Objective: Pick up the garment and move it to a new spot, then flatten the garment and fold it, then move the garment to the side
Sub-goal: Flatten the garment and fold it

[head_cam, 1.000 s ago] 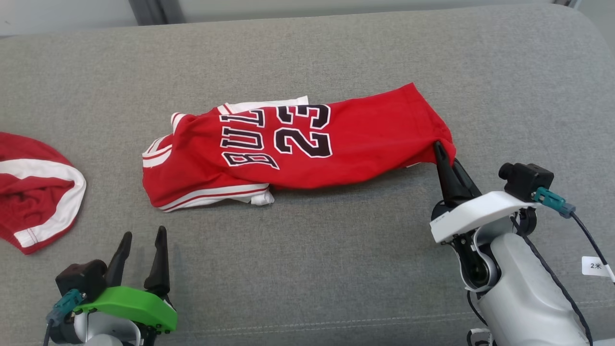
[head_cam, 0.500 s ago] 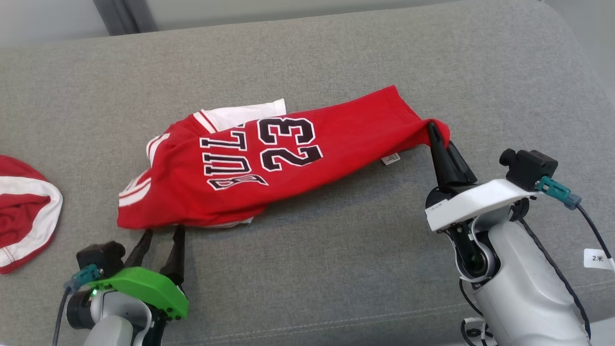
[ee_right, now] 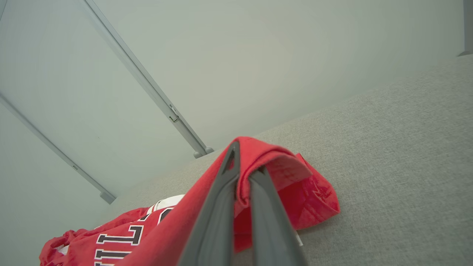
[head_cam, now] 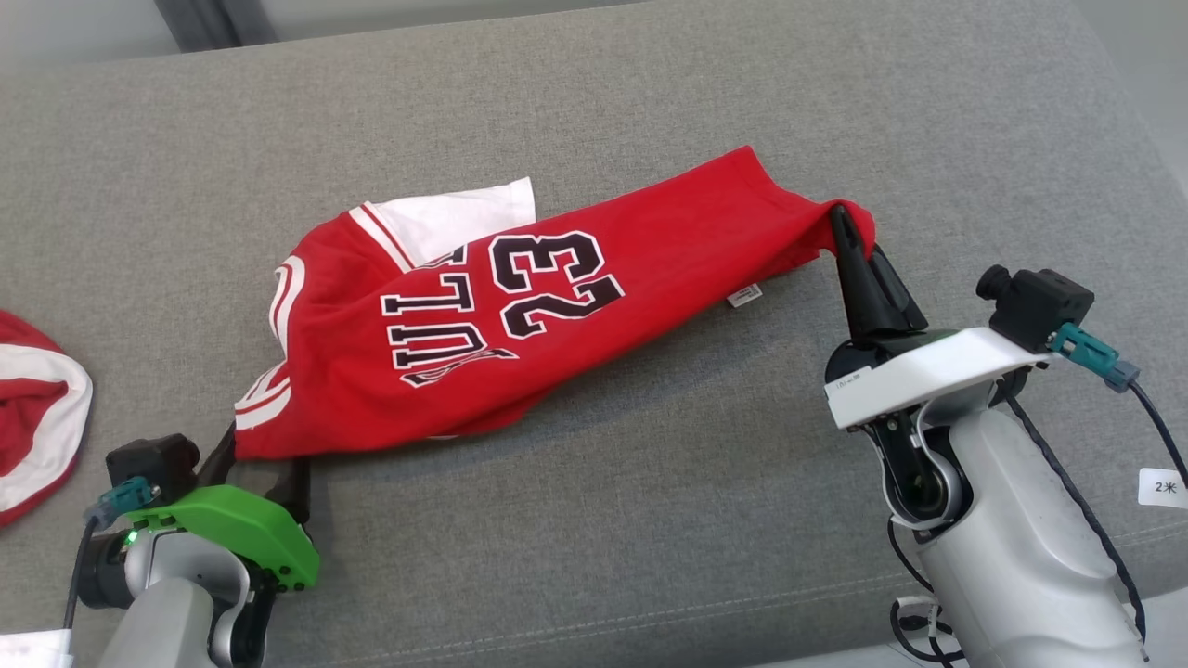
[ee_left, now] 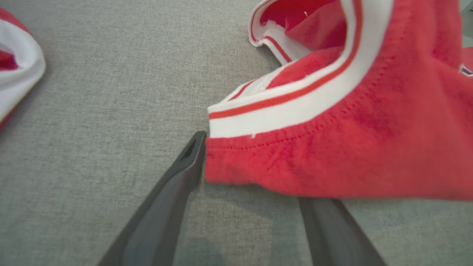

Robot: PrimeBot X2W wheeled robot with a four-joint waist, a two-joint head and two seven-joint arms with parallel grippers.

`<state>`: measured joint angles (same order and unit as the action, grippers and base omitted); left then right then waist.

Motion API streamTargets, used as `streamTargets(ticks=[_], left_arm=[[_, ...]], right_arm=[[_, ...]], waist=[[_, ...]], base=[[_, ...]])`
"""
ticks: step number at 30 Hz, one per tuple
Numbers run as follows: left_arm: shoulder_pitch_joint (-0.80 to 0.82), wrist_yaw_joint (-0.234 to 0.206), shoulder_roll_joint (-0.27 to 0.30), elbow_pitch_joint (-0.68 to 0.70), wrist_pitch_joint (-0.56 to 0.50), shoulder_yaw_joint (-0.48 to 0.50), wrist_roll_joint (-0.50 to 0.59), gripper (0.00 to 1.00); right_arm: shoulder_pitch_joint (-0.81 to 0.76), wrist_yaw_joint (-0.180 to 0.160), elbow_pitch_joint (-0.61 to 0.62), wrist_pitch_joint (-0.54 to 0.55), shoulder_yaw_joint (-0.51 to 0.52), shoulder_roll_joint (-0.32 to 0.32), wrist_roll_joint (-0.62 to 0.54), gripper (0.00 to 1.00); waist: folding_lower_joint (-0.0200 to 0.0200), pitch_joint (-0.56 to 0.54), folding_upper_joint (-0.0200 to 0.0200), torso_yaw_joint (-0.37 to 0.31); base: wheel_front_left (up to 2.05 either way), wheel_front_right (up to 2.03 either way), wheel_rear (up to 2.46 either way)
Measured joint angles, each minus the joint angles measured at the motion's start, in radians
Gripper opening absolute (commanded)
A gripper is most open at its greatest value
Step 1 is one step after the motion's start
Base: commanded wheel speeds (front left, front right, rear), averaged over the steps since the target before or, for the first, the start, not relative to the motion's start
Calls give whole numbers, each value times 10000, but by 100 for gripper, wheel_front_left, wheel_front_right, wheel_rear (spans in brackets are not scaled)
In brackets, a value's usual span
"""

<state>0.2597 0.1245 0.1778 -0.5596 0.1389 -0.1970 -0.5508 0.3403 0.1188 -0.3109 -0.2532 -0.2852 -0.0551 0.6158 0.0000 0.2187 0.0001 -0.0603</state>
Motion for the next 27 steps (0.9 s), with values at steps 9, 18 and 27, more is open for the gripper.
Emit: streamTargets(ticks=[9,18,27], left_arm=[[330,0,44,50,138,-1037,-282,100],[361,0,349,174,610,-1850,-564,0],[353,0,771,968,897,-1942,-1030,0]], right_arm=[[-6,0,107,0,2,0,-96,0],[-116,4,148,0,240,2,-184,0],[-362,40,238,0,882,12,-430,0]], waist=[[0,65,0,-15],[0,-155,0,53],[0,-681,0,217]], base=[[0,0,0],[0,0,0],[0,0,0]])
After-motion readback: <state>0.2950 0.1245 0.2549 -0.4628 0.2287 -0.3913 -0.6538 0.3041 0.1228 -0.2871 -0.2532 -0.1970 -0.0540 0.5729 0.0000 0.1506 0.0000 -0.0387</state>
